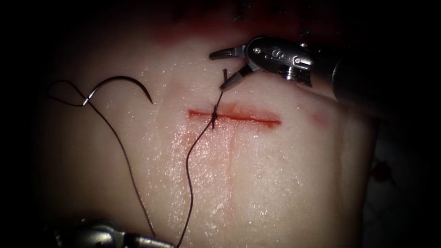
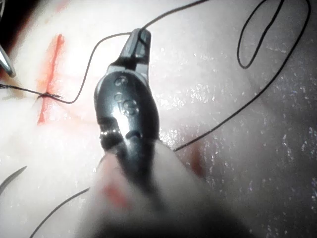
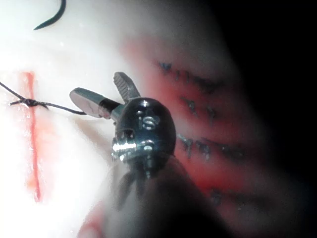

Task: Wound Closure
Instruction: Create one loop around right jaws, counter-clockwise

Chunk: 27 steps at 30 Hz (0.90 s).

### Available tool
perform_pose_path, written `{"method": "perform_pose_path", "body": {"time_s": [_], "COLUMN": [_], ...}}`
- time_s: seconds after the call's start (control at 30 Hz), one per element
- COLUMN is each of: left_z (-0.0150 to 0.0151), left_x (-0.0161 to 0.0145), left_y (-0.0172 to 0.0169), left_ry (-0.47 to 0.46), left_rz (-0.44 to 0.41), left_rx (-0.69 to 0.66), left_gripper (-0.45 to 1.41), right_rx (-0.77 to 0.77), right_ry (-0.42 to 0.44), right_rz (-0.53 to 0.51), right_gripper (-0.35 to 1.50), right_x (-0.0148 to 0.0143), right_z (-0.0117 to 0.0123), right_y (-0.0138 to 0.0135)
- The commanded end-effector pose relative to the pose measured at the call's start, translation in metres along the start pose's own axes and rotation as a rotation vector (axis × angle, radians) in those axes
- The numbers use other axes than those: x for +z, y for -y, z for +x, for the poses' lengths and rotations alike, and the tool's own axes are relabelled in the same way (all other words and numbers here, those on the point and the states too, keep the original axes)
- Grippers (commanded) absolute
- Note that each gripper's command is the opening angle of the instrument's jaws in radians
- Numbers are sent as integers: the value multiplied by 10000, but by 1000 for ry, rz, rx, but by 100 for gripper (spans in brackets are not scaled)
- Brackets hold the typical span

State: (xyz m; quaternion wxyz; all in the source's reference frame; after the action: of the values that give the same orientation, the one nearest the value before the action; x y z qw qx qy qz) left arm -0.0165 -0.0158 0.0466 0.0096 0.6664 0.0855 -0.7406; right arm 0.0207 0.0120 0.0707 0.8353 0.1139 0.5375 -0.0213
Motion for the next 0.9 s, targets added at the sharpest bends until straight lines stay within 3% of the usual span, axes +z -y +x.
{"method": "perform_pose_path", "body": {"time_s": [0.03, 0.2, 0.23, 0.27, 0.33, 0.37, 0.6, 0.9], "left_z": [0, 24, 26, 29, 32, 33, 39, 42], "left_x": [5, 1, 1, 0, -2, -3, -7, -15], "left_y": [12, 55, 60, 65, 76, 80, 106, 150], "left_ry": [-3, 10, 15, 19, 22, 21, 34, 9], "left_rz": [1, -21, -27, -34, -38, -38, -67, -87], "left_rx": [11, 73, 84, 96, 114, 116, 130, 166], "left_gripper": [-35, -35, -35, -35, -35, -35, -35, -35], "right_rx": [-5, 23, 25, 25, 26, 27, 19, -18], "right_ry": [0, -39, -52, -71, -81, -84, -163, -273], "right_rz": [-18, -87, -88, -87, -96, -107, -121, -118], "right_gripper": [133, 108, 91, 49, -15, -31, -35, -35], "right_x": [3, 1, 1, 3, 7, 11, 40, 68], "right_z": [0, 7, 8, 9, 11, 13, 27, 25], "right_y": [4, 16, 17, 19, 22, 24, 41, 56]}}
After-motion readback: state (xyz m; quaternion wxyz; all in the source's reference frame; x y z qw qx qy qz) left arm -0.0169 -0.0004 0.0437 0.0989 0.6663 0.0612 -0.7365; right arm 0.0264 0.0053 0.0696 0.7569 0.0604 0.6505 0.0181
